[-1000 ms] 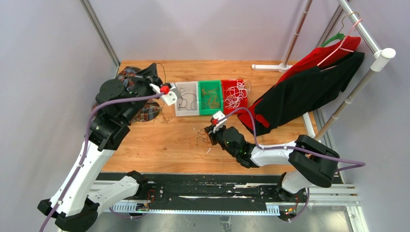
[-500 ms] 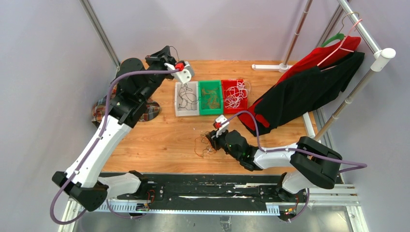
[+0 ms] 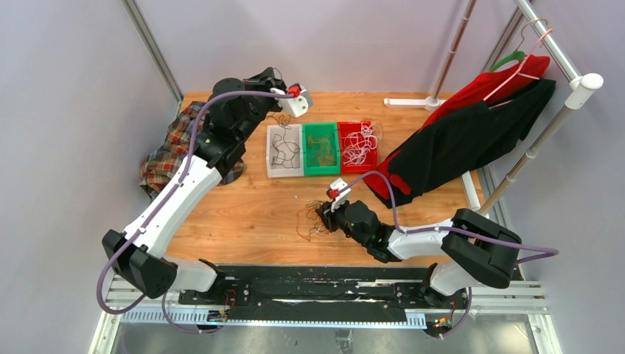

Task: Untangle the cables

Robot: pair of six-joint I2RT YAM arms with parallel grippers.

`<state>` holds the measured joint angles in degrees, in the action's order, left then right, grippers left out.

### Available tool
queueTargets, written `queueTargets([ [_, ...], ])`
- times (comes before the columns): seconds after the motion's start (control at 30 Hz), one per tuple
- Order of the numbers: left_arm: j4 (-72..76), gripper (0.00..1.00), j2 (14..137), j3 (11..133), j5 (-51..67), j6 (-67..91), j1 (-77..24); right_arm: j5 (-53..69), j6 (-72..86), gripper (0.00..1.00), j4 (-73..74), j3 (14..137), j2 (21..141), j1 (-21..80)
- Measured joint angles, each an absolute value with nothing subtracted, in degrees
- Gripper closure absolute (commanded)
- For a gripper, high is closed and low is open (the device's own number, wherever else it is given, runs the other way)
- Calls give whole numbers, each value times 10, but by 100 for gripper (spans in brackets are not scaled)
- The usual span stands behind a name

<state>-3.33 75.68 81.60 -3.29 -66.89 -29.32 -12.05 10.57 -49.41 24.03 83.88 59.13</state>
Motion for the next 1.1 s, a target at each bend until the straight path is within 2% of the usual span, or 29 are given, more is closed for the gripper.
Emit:
queueTargets([
  [0.3, -19, 100, 791, 826, -58, -681, -293, -120, 108, 73, -494, 238, 838, 592],
  [1.1, -46, 99, 809, 760, -85, -726, -290, -143, 107, 71, -472, 238, 797, 592],
])
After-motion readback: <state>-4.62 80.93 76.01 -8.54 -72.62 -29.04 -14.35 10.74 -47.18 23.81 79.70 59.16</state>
